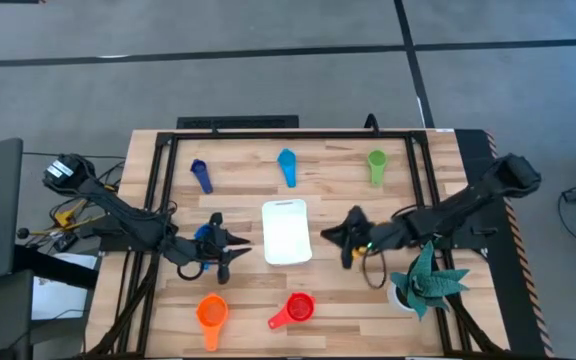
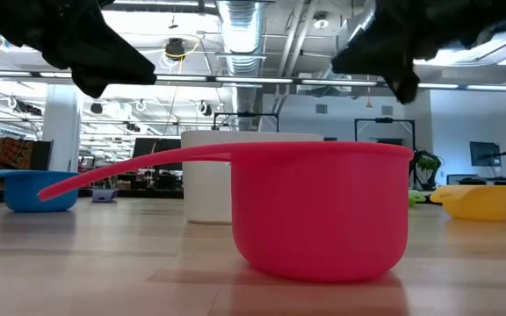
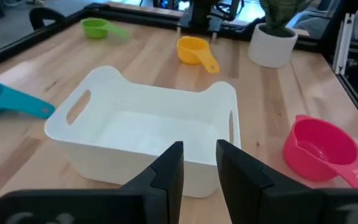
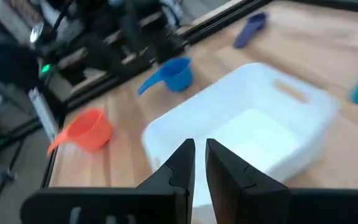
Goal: Nest measuring cups in basket
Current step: Stack the red nest measuring cup into the orange nest measuring cup
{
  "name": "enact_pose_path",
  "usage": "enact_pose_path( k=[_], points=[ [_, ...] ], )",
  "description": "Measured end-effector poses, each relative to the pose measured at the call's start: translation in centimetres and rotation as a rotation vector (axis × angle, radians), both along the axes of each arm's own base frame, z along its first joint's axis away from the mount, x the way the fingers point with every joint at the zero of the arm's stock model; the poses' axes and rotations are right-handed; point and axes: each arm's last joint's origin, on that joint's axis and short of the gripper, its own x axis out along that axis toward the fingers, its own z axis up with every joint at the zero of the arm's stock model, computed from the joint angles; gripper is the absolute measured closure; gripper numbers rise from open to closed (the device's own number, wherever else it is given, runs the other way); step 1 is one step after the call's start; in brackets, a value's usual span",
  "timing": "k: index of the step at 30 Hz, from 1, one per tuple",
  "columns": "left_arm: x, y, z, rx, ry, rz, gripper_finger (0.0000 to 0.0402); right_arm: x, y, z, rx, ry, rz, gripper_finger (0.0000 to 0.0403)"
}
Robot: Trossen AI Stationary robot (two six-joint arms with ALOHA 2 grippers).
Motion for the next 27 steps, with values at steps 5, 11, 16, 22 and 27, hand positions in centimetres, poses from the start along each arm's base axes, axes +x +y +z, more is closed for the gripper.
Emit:
enact_pose_path(
  k=[5, 11, 16, 22, 27],
  points=[
    [-0.1, 0.3, 0.1, 0.033, -0.010, 0.084, 0.0317, 3.0, 3.3, 0.1, -0.050, 0.082, 0.069, 0.0322],
    [-0.1, 0.4, -0.1, 0.060, -0.007, 0.134, 0.0317, 5.3, 6.8, -0.5, -0.078, 0.215, 0.117, 0.0258],
    [-0.1, 0.4, -0.1, 0.074, 0.000, 0.131, 0.0317, 7.4, 8.5, -1.5, -0.031, 0.353, 0.125, 0.0213],
    [-0.1, 0.4, -0.2, 0.076, 0.006, 0.132, 0.0317, 9.7, 10.8, -2.0, -0.039, 0.466, 0.195, 0.0207],
    [-0.1, 0.4, -0.4, 0.079, 0.023, 0.134, 0.0317, 10.3, 12.2, -2.8, -0.090, 0.599, 0.221, 0.0224]
  ],
)
